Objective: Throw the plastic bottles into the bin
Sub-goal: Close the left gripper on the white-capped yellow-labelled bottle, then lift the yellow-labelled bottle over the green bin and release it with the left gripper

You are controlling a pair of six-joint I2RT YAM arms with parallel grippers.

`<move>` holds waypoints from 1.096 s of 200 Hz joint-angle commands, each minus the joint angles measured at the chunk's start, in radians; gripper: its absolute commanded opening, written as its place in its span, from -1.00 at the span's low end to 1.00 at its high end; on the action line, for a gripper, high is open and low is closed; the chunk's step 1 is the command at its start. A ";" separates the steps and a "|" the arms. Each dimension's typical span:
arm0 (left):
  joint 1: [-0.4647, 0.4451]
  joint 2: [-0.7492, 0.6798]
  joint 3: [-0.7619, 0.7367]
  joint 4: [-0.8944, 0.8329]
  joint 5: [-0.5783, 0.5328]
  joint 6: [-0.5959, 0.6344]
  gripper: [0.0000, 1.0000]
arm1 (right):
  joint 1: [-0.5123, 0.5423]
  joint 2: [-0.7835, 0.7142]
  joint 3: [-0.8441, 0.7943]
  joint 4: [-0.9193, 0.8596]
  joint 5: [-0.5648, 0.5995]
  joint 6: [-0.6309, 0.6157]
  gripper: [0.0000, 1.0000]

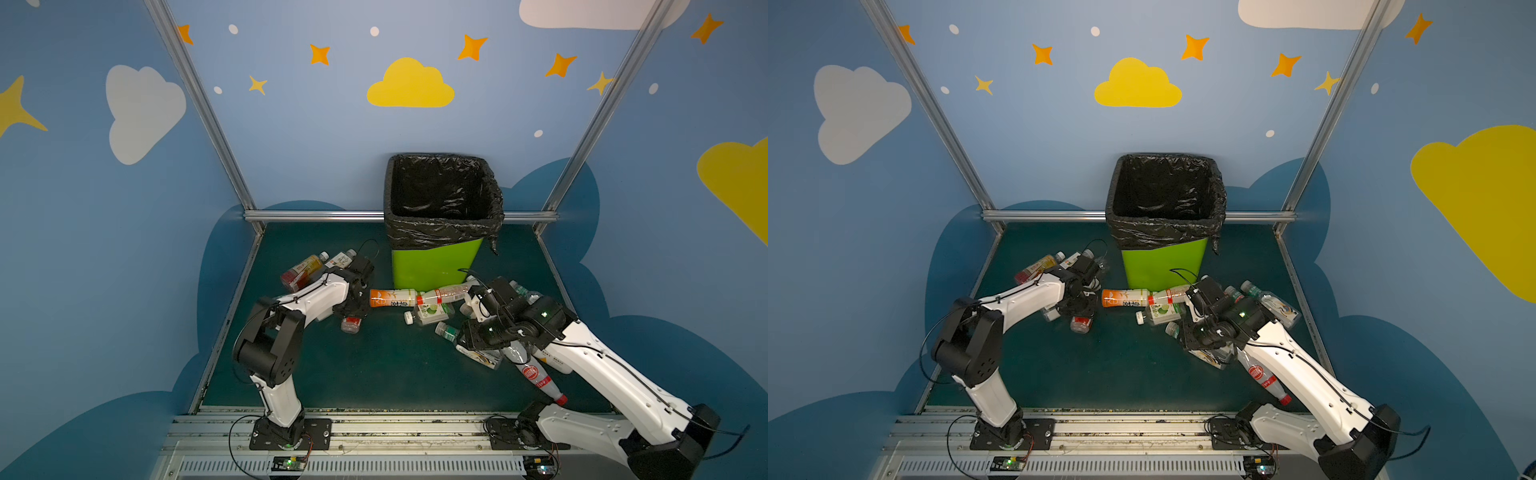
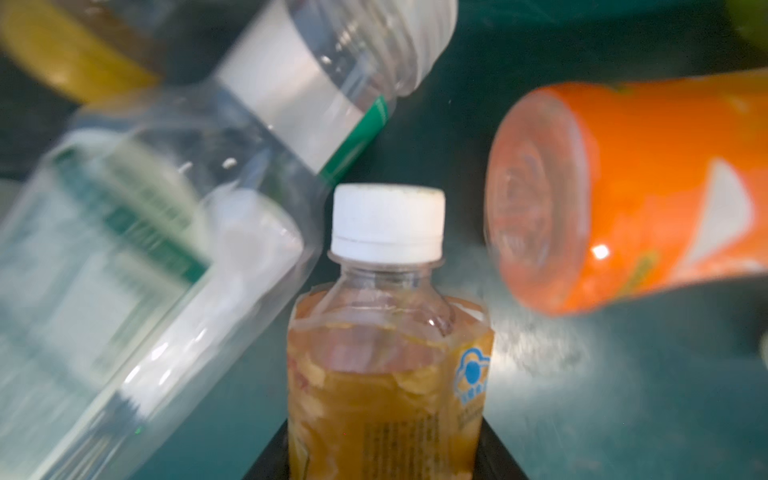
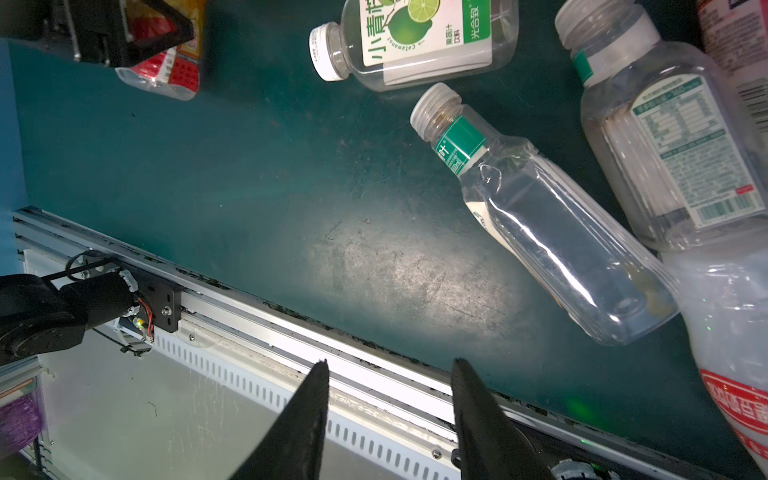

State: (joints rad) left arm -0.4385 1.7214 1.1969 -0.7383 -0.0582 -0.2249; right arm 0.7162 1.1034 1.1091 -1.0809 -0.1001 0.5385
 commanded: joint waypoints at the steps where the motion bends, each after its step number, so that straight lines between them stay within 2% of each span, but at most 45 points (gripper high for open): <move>1: 0.004 -0.121 -0.018 -0.072 -0.011 -0.043 0.04 | 0.002 -0.011 0.022 -0.018 0.022 -0.005 -0.01; 57: 0.003 -0.495 -0.056 -0.196 -0.027 -0.200 0.04 | 0.001 0.036 0.043 0.016 -0.001 -0.020 -0.01; 86: 0.003 -0.741 -0.022 -0.073 0.004 -0.248 0.04 | 0.002 0.094 0.084 0.024 -0.024 -0.046 -0.01; 102: 0.003 -0.764 0.093 -0.031 0.015 -0.241 0.05 | 0.002 0.130 0.116 0.027 -0.036 -0.066 -0.02; 131: -0.004 -0.532 0.426 0.076 0.175 -0.165 0.05 | 0.002 0.199 0.187 0.027 -0.060 -0.104 -0.02; 158: -0.057 -0.164 0.848 0.125 0.262 -0.059 0.06 | 0.003 0.260 0.257 0.005 -0.075 -0.140 -0.01; 161: -0.059 -0.118 0.903 0.123 0.298 -0.055 0.08 | 0.002 0.264 0.261 0.006 -0.077 -0.142 -0.01; 166: -0.063 -0.040 0.996 0.113 0.328 -0.047 0.23 | 0.003 0.274 0.265 0.007 -0.086 -0.143 -0.01; 170: -0.069 0.028 1.081 0.092 0.336 -0.038 0.48 | 0.003 0.279 0.268 0.013 -0.092 -0.145 -0.01; 174: -0.075 0.094 1.171 0.061 0.332 -0.029 0.86 | 0.003 0.284 0.269 0.017 -0.098 -0.145 -0.01; 176: -0.078 0.118 1.206 0.043 0.325 -0.023 0.97 | 0.003 0.286 0.269 0.019 -0.101 -0.145 -0.01; 190: -0.089 0.366 1.584 -0.082 0.278 -0.022 0.99 | 0.003 0.299 0.273 0.018 -0.116 -0.144 -0.02; 203: -0.084 0.527 1.934 -0.210 0.251 -0.042 0.99 | 0.002 0.300 0.273 0.015 -0.124 -0.143 -0.01; 207: -0.079 0.509 1.917 -0.210 0.255 -0.050 0.99 | 0.003 0.298 0.272 0.011 -0.125 -0.142 -0.01; 219: -0.069 0.366 1.698 -0.142 0.236 -0.052 0.99 | 0.001 0.284 0.269 0.005 -0.114 -0.141 0.00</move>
State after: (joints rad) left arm -0.5266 2.2272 2.9414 -0.7792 0.1986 -0.2909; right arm 0.7162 1.4014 1.3617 -1.0527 -0.2012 0.4103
